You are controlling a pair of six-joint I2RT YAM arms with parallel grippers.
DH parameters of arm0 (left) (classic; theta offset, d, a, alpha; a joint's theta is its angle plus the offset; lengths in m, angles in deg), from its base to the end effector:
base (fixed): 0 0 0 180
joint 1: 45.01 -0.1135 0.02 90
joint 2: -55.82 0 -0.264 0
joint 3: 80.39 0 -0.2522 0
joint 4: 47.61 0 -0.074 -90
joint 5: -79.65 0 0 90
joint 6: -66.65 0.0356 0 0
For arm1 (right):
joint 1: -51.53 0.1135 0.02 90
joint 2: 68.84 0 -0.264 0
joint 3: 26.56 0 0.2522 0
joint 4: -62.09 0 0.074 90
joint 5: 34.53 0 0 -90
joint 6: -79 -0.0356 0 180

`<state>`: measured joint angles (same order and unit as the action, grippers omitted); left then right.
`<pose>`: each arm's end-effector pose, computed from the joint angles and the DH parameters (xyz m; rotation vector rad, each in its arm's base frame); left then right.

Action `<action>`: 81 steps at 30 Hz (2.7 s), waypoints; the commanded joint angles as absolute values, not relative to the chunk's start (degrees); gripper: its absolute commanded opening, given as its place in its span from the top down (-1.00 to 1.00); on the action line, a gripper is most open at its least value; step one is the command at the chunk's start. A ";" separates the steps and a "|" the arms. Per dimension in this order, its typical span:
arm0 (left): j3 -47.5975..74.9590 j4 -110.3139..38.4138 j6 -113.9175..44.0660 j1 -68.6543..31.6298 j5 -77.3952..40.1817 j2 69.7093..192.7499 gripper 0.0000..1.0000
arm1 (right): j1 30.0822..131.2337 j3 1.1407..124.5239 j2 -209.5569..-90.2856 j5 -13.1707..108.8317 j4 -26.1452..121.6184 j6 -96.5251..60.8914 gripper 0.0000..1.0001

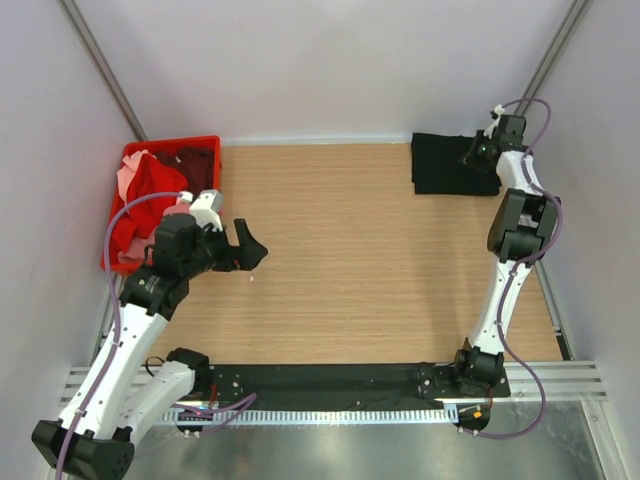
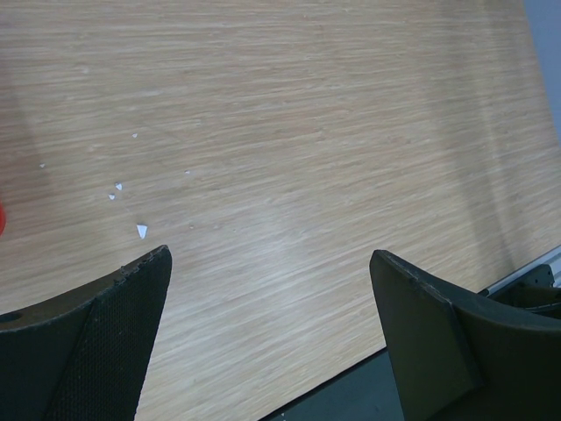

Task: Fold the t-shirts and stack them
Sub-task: Neatly place the folded tshirt to the corner

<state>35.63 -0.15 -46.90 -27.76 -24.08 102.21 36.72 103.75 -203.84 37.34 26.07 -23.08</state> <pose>0.1622 -0.0592 0.3268 0.0314 2.1487 -0.6745 0.5247 -0.1273 0.2092 0.3637 2.2314 0.3350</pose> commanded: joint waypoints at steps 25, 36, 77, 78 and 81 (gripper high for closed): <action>35.14 -3.26 -46.46 -27.52 -25.37 103.64 -0.90 | 34.13 103.39 -201.57 34.20 17.83 -19.96 0.44; 30.49 -2.57 -49.45 -27.43 -27.31 104.95 -0.92 | 36.23 81.96 -171.44 34.64 16.71 -38.51 -1.00; 33.73 2.10 -58.06 -27.43 -34.16 91.95 -0.99 | 43.62 38.26 -106.81 19.08 6.06 -40.88 -1.00; 33.64 2.01 -57.98 -27.43 -34.16 91.86 -0.99 | 43.62 38.35 -106.81 19.08 6.14 -40.89 -0.99; 33.38 2.27 -57.89 -27.43 -34.08 91.86 -1.00 | 43.62 38.70 -106.98 19.35 6.14 -40.89 -0.99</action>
<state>34.02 2.93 -57.67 -27.60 -33.37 92.34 43.24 37.76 -107.34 20.16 4.13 -40.15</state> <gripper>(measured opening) 0.996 0.996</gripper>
